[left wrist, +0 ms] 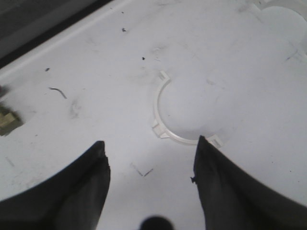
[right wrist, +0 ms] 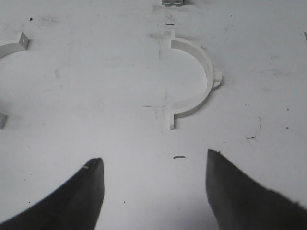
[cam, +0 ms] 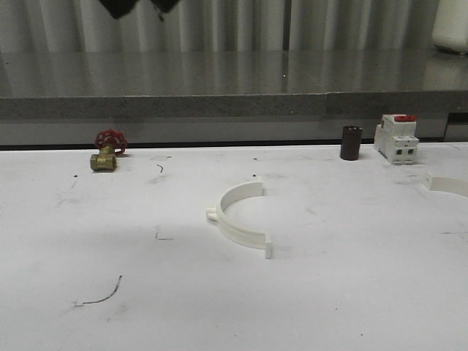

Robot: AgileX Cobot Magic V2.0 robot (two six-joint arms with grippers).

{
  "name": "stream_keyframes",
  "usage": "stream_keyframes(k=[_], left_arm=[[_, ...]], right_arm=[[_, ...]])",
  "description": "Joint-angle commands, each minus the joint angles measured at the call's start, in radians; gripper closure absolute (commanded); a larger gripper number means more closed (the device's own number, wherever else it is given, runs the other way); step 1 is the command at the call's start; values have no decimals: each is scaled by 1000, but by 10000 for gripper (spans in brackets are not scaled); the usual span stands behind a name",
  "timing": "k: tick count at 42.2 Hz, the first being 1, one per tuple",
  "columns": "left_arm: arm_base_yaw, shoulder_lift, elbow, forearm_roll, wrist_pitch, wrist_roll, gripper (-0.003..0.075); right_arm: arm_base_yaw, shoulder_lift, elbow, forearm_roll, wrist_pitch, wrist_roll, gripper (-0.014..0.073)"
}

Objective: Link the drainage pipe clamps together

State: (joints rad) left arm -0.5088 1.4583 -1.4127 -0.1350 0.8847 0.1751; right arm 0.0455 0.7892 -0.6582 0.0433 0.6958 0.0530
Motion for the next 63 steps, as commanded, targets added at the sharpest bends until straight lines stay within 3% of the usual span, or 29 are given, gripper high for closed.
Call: stream_keyframes(k=[1,16,27,55,63], left_arm=[[37,-142,64,-34,-83,17,336],[45,-509,410,-32,-132,17,336],[45,-721,599,84,-83,-121,336],[45,-816,643,71,-50,-121,336],[45,-816,643,71,-50,-121,336]], right_arm=[[-5,-1,-32,-6,-57,-6,106],[-5,-1,-32,-6,-57,-6,106],[-5,-1,-32,-6,-57,-6,106],[-5,7,-38,23,-84,-6,106],[-8,104,-129,-43,-3,1,106]])
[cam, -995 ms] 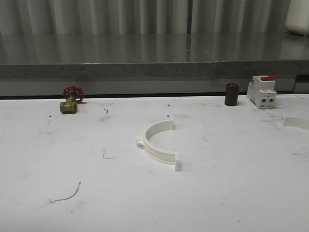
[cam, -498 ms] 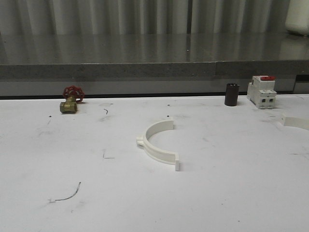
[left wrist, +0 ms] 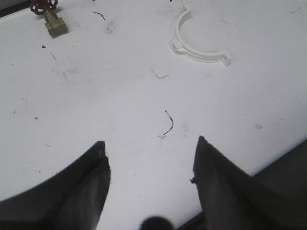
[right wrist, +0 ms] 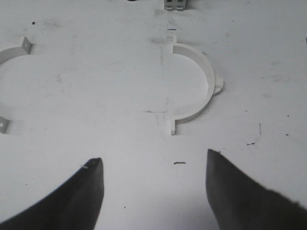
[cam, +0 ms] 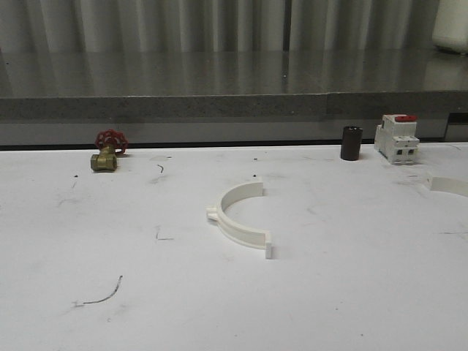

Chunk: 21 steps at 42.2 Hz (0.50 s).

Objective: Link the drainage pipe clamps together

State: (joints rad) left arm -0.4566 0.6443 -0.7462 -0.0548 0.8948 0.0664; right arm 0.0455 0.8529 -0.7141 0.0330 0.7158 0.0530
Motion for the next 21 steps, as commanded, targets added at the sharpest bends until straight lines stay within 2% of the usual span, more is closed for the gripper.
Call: stream_keyframes(k=[1,6,14,21], left_arm=[[-7,-2,-23,-9,-60,-13,336],[-7,-2,-23,-9,-60,-13,336],[-7,-2,-23,-9,-60,-13,336],[-7,-2,-23,-9,-60,-13,336]], right_arm=[[-14,65,-95,-48,-12,8,106],[-72,173,-190,-60,43,16,106],[-155,346,-320,-69,53,-2,106],[-172,492,-410,-73,91,-16,106]])
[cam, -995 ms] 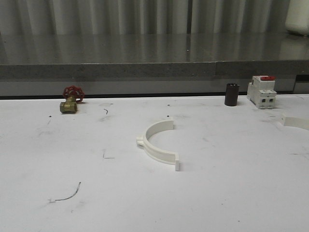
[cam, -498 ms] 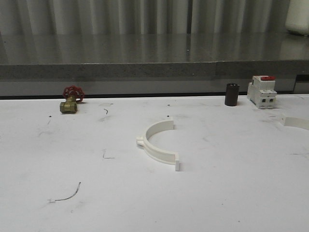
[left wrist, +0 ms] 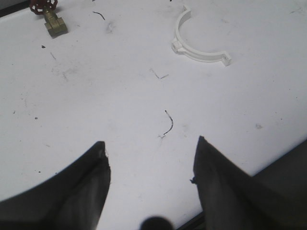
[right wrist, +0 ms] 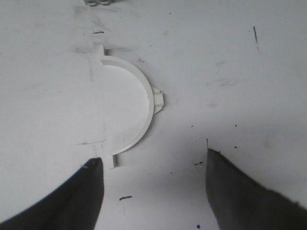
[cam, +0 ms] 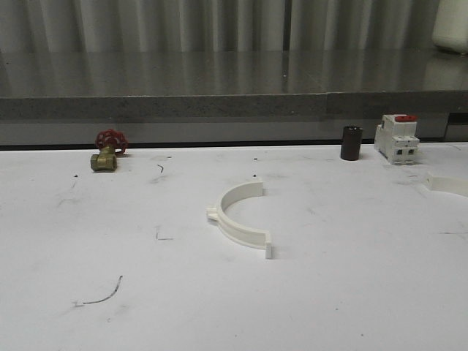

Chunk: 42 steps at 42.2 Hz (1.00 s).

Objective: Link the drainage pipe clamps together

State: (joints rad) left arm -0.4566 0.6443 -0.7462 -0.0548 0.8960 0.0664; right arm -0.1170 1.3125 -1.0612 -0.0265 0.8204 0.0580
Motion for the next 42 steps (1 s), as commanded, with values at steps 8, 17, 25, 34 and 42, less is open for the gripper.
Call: stream_keyframes(k=[8,17,25,34,42], left_arm=[[-7,-2,-23,-9,-61,-13,336],[-7,-2,-23,-9,-61,-13,336],[-7,-2,-23,-9,-61,-13,337],[-7,-2,-23,-9,-61,-13,337],[-7,-2,-23,-9,-61,-13,337]], right_arm=[[-9,198,-117,-14,-24,-47,106],[-9,360,-164,-14,-49,-47,106],[-9,480,-224,-40,-48,-47,106],[-9,575,-288,-40,-35,-47,106],[-9,604,-294,-37,-35,-47,148]])
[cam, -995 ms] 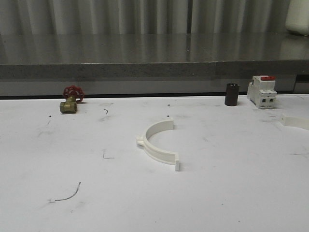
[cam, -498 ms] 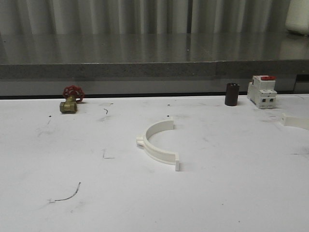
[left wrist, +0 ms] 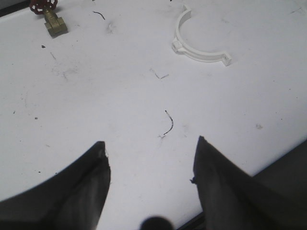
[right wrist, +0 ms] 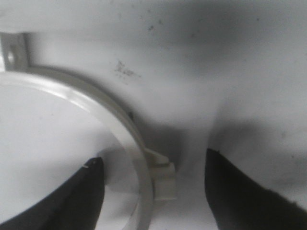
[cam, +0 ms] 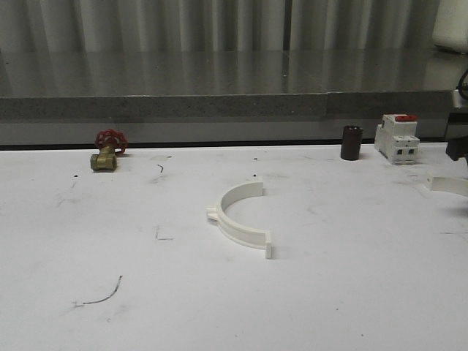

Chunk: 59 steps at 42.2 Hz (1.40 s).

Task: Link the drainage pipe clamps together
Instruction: 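Lower the right gripper onto the other white clamp half and close, then lift the clamp half with the right gripper toward the placed half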

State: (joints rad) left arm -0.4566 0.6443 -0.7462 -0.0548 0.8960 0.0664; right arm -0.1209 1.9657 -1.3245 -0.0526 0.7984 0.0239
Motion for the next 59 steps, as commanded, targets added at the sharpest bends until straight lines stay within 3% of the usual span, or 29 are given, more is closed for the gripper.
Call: stream_keyframes(k=[1,8,16,47,59], left_arm=[[-7,-2,-23,-9,-61,-13,337],[-7,-2,-23,-9,-61,-13,337],[-7,-2,-23,-9,-61,-13,337],[-7,-2,-23,-9,-61,-13,358],[-7,-2,-23,-9,-61,-13,358]], right_arm=[[-5,-49,-30,-10,-13,-13,166],[-5,-49,-30,-10,-3,-13,319],[-5,-49,-30,-10,7,-13,401],[-5,-51,-30,-14,10,-13,412],[12,-155,-30,-2,12,-13,412]])
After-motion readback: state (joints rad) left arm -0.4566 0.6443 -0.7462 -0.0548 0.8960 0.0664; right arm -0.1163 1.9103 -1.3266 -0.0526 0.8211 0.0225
